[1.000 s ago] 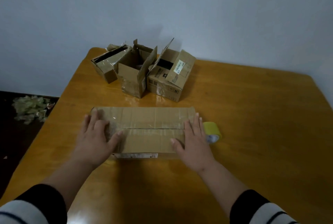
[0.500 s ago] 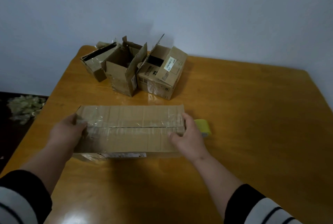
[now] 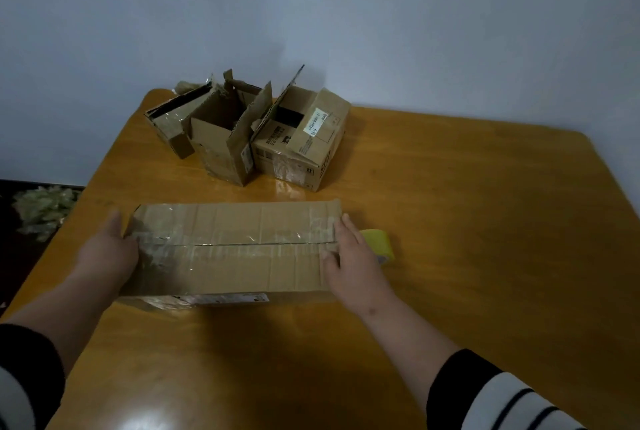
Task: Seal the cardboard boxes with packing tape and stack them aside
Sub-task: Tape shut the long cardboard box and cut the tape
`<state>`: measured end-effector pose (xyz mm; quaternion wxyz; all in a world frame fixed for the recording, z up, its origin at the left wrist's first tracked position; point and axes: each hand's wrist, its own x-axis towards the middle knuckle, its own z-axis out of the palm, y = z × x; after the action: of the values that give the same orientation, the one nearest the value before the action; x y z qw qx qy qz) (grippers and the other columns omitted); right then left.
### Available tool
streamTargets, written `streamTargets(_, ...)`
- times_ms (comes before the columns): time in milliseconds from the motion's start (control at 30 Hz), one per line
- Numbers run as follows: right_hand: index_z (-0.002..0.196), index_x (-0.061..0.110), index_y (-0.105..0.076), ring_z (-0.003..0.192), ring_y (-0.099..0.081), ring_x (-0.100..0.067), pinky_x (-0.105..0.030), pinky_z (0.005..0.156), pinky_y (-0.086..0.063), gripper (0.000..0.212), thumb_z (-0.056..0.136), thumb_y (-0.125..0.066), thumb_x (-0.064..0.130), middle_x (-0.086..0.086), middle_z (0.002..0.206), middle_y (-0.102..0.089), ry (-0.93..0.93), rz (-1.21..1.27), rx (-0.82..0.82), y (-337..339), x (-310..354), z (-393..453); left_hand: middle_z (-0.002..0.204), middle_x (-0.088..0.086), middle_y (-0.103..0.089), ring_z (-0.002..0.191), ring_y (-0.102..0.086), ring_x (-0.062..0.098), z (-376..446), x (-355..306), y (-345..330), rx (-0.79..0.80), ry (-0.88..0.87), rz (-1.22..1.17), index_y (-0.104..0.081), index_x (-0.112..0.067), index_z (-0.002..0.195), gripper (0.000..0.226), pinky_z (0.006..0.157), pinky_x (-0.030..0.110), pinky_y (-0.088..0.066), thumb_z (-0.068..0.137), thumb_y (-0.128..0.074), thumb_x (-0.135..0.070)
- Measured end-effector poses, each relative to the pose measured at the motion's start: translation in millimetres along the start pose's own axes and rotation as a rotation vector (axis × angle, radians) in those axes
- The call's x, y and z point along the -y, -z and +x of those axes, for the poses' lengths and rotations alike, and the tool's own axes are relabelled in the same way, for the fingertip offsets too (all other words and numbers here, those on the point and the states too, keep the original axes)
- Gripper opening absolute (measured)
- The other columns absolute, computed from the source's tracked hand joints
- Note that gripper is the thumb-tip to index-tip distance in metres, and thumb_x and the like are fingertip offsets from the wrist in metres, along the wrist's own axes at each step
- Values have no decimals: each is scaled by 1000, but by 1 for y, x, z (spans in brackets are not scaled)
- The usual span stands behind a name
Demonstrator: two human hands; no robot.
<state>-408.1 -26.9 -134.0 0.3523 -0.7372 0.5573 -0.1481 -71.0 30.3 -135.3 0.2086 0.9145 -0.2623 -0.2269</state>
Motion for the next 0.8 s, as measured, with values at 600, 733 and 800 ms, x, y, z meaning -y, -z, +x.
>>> streamTargets(600,151,17,-35,149,-14,-7,-42,122,6,55,97,-47,23,3,158,-33,-209,-34,-165,-8,6,0,134,12,-56,118,-54,37,2,10,4,126,335,-588,-54,-21,137,40,99,54,-46,97,-59,-22)
streamTargets(733,146,22,-43,148,-13,-4,-45,118,11,52,94,-52,19,3,157,-34,-113,32,-284,12,35,1,106,11,-61,90,-60,29,-1,14,7,143,391,-746,-55,-22,133,35,72,45,-52,99,-54,-17)
streamTargets(800,141,17,-50,147,-18,-7,-50,116,9,50,91,-53,19,0,149,-45,55,-21,-411,32,58,4,95,8,-61,81,-59,25,-10,13,5,224,406,-826,-57,-21,127,27,61,41,-50,102,-46,-16)
